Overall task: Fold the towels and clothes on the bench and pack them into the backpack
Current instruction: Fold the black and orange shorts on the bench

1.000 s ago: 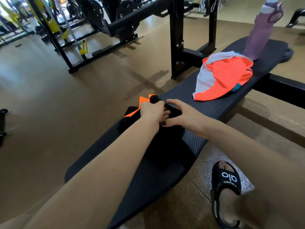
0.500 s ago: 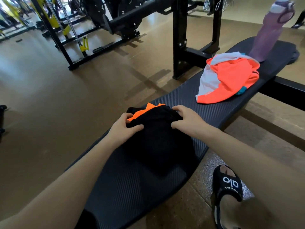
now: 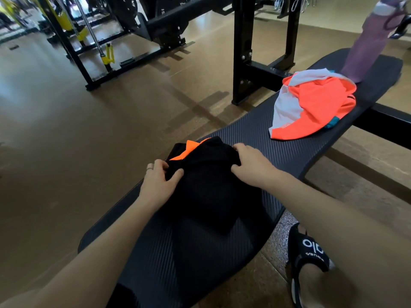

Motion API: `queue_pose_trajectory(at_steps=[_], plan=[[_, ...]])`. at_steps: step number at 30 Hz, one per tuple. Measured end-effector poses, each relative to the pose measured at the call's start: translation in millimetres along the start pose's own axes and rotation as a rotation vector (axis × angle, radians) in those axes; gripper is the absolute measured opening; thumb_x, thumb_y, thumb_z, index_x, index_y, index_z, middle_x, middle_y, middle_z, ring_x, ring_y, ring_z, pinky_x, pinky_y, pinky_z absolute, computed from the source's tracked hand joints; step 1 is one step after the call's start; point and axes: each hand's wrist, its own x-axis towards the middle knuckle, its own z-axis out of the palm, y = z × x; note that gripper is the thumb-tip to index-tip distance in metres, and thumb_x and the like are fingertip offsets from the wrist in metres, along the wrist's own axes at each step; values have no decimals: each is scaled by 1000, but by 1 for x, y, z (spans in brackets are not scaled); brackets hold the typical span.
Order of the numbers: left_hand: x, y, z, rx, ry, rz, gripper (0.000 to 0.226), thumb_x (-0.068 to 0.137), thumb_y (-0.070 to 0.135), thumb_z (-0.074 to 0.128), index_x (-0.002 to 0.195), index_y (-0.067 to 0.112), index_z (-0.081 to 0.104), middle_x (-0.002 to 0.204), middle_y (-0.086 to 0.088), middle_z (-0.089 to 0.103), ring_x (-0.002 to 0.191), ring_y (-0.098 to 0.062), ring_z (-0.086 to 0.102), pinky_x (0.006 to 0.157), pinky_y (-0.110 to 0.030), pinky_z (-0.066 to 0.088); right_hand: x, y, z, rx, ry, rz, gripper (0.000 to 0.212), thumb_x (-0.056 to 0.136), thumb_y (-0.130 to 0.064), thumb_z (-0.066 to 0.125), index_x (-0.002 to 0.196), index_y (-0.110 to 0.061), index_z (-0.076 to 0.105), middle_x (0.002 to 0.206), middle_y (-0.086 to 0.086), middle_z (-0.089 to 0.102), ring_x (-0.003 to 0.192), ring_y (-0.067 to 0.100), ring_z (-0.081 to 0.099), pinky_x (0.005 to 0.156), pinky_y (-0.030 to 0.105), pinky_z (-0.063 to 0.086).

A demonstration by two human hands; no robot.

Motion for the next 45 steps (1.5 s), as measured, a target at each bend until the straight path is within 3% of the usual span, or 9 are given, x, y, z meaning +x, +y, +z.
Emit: queue_pose_trajectory(at_steps=[6,10,13,21,26,34,39,43,45], plan=[[-4,10,0,-50,51,-348,94,88,69,59,151,12,20,152,-21,24,140,-40,30,113,-50,35,-2,-5,-5,-199,-27,3,47,90,-44,52,131,-21,46,126,6,52,122,32,44,98,46,42],[-31,16,4,-655,86,-543,102,76,61,78,148,18,21,144,-13,41,120,-31,54,93,-44,52,-7,-1,-7,-56,-114,73,34,85,-42,60,105,-16,50,103,4,55,97,26,57,73,38,48],[-55,16,15,-986,-121,-618,112,59,50,94,148,16,33,131,-8,60,105,-26,67,70,-37,61,-20,-2,0,25,-154,123,35,85,-36,63,107,-13,50,103,5,57,94,25,58,64,34,41],[-93,25,7,-962,-275,-473,71,76,21,88,134,26,49,124,-9,66,106,-32,68,81,-49,61,-91,3,25,608,-187,340,47,65,-29,72,109,-21,61,104,2,67,97,21,66,81,34,56],[-121,61,-21,-888,-421,-380,51,84,19,81,129,23,57,115,-10,71,98,-31,71,62,-38,60,-150,-2,1,1041,-299,413,4,76,-14,62,81,-14,62,66,4,64,57,20,64,58,29,51],[-188,182,-66,-844,-657,-16,16,93,23,69,109,26,69,91,-4,80,78,-22,77,64,-33,62,-265,8,-88,1325,1,295,23,80,-24,64,61,-15,72,66,6,66,59,22,67,57,28,55],[-248,244,-59,-767,-855,122,26,93,27,70,117,19,68,95,-5,80,82,-21,78,64,-33,64,-354,35,-89,1615,279,210,54,78,-52,66,121,-20,73,120,5,71,103,25,69,89,38,52],[-292,269,-31,-690,-1008,159,12,92,24,69,97,15,74,88,-7,79,70,-20,77,59,-30,63,-408,54,-53,1849,481,98,48,88,-52,48,85,-20,83,95,7,78,82,24,76,72,40,62],[-308,274,-12,-652,-1088,162,10,92,22,68,90,14,75,84,-7,79,64,-18,75,55,-28,61,-427,67,-24,1934,497,124,65,97,-60,38,92,-14,83,110,15,74,102,33,72,101,53,50]])
